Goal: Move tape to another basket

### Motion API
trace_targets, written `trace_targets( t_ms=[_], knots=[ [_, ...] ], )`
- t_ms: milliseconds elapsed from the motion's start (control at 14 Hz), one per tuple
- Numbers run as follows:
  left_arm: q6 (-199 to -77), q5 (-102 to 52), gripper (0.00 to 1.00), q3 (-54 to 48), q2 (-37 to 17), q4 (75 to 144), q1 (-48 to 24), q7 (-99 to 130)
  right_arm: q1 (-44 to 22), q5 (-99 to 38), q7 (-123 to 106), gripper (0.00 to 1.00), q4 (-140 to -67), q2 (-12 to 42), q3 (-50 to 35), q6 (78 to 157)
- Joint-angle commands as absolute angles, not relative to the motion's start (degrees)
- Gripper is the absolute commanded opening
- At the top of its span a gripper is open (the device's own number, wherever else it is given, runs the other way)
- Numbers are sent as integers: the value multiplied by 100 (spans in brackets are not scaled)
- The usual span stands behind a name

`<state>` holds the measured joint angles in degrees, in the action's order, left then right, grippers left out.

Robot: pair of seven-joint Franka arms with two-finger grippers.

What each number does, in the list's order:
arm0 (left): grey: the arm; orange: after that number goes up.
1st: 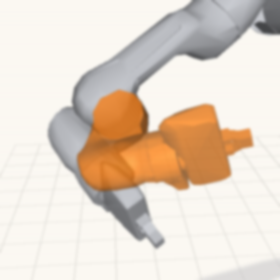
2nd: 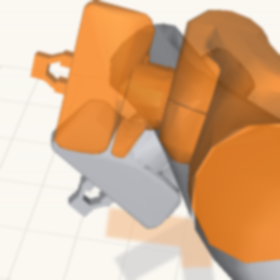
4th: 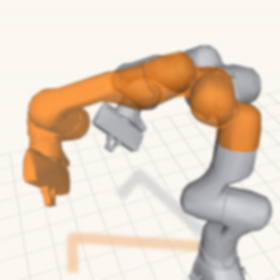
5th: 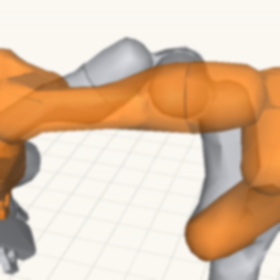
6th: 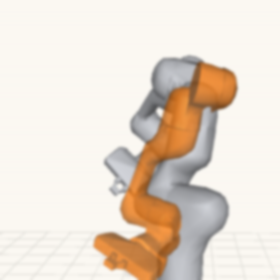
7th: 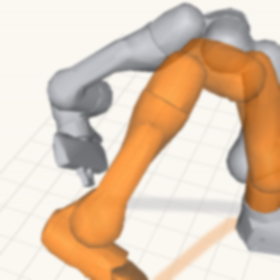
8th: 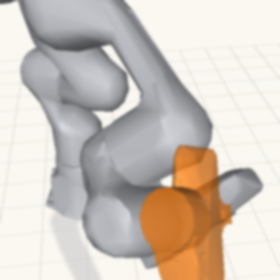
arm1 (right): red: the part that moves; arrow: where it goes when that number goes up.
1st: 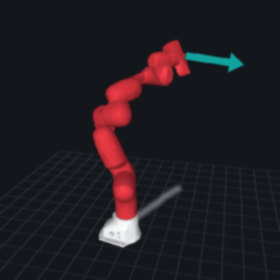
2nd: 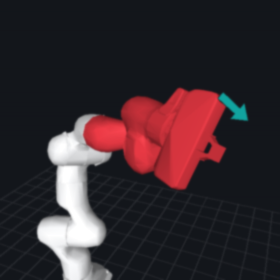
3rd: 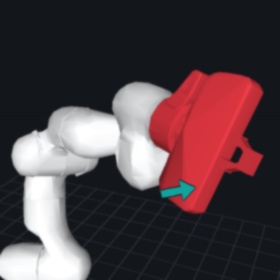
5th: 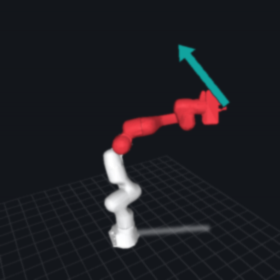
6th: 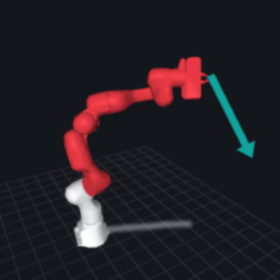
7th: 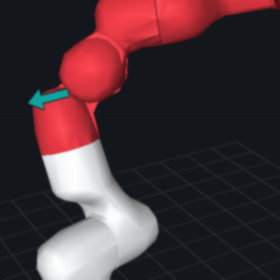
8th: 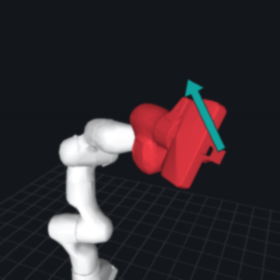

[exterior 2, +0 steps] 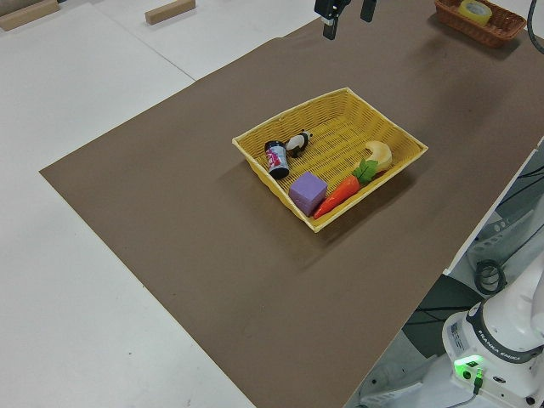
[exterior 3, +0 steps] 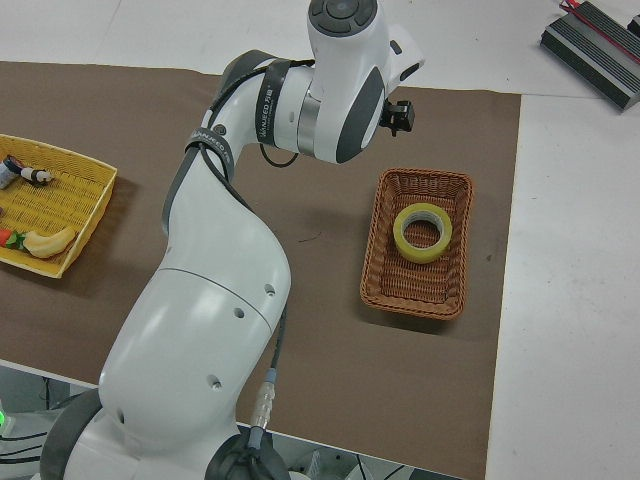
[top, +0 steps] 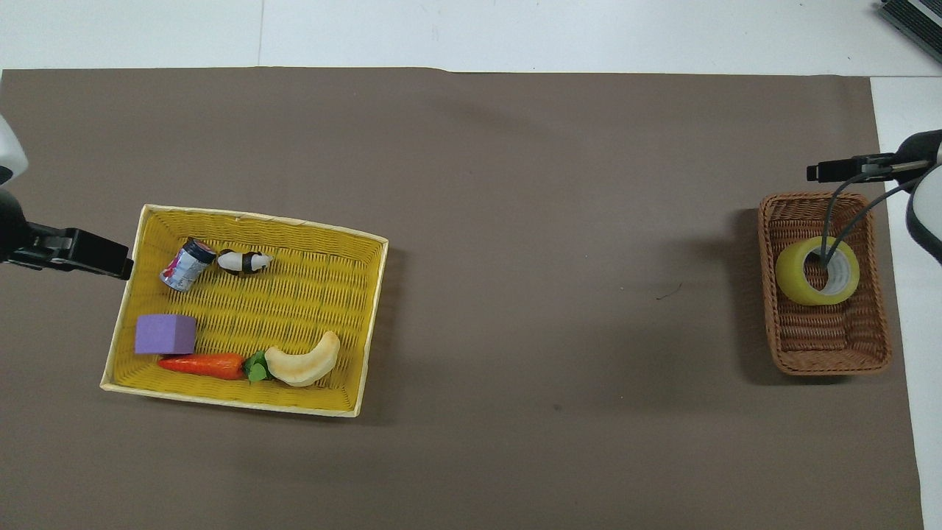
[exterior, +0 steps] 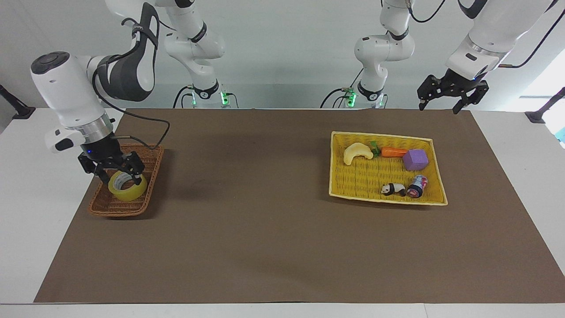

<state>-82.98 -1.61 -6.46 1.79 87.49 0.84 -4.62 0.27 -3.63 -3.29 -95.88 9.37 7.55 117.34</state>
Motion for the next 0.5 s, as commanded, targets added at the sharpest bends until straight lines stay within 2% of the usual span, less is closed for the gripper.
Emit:
trace_targets(
  t_ms=[0,214,429],
  knots=[
    [-8200,-62,100,-659,202,8710,105,-554,-140,183,105,100,-9712,362,747,11260],
    [-8200,-62,100,-659,193,8701,105,-554,-141,237,193,100,-9590,62,729,10857],
    [-8200,-61,100,-659,202,8710,105,-554,-132,246,368,100,-8923,44,764,10013]
  ],
)
